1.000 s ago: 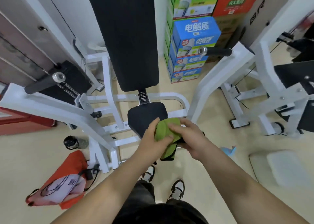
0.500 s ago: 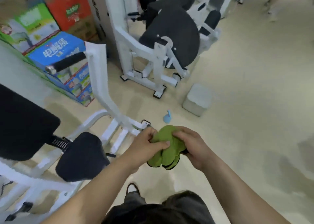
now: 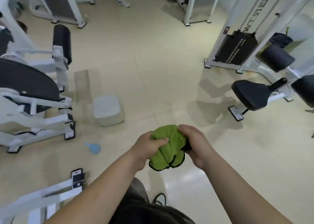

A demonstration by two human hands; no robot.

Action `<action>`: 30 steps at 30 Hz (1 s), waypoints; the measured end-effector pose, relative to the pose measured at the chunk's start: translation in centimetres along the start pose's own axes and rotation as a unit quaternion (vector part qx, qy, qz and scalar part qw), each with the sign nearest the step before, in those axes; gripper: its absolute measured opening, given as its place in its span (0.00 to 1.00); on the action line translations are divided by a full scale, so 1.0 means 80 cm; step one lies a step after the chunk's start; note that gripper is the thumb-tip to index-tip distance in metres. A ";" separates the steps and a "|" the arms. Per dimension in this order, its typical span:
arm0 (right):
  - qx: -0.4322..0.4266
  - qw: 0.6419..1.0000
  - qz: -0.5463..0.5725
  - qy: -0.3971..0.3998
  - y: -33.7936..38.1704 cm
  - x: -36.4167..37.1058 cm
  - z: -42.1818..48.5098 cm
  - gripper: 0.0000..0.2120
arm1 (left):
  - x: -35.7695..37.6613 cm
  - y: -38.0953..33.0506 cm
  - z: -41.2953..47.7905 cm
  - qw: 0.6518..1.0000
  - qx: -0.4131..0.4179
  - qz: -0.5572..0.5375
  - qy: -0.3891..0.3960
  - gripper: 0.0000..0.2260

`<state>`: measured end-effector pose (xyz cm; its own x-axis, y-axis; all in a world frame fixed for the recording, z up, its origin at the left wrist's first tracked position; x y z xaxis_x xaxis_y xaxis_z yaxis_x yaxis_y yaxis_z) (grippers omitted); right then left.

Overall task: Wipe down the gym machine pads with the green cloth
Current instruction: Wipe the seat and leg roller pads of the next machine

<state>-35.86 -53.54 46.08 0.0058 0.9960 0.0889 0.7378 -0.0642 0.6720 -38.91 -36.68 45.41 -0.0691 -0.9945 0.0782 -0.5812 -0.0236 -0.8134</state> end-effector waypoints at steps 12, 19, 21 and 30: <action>-0.061 0.986 0.070 -0.137 0.153 -0.184 0.125 0.09 | 0.160 -0.164 0.245 0.993 0.056 0.104 -0.026 0.15; -0.042 0.961 0.197 -0.187 0.247 -0.306 0.200 0.21 | 0.320 -0.271 0.379 0.948 0.107 0.215 0.209 0.07; -0.043 0.951 0.231 -0.200 0.265 -0.349 0.207 0.19 | 0.376 -0.285 0.406 0.907 0.125 0.280 0.289 0.10; -0.048 0.917 0.344 -0.197 0.346 -0.581 0.277 0.17 | 0.614 -0.323 0.550 0.881 0.058 0.258 0.393 0.11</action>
<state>-0.79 -100.28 44.27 0.7044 0.6618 0.2565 0.4059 -0.6721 0.6193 8.43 -89.40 44.93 -0.8656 -0.5004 0.0193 -0.2254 0.3548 -0.9074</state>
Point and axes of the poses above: each hand's wrist, its own z-axis towards the middle knuckle, its own x-axis out of the palm, y = z × x, the point moved 8 cm from there along z, towards the middle knuckle, and after that the axes turned 5 degrees about x, right-handed, at the moved point
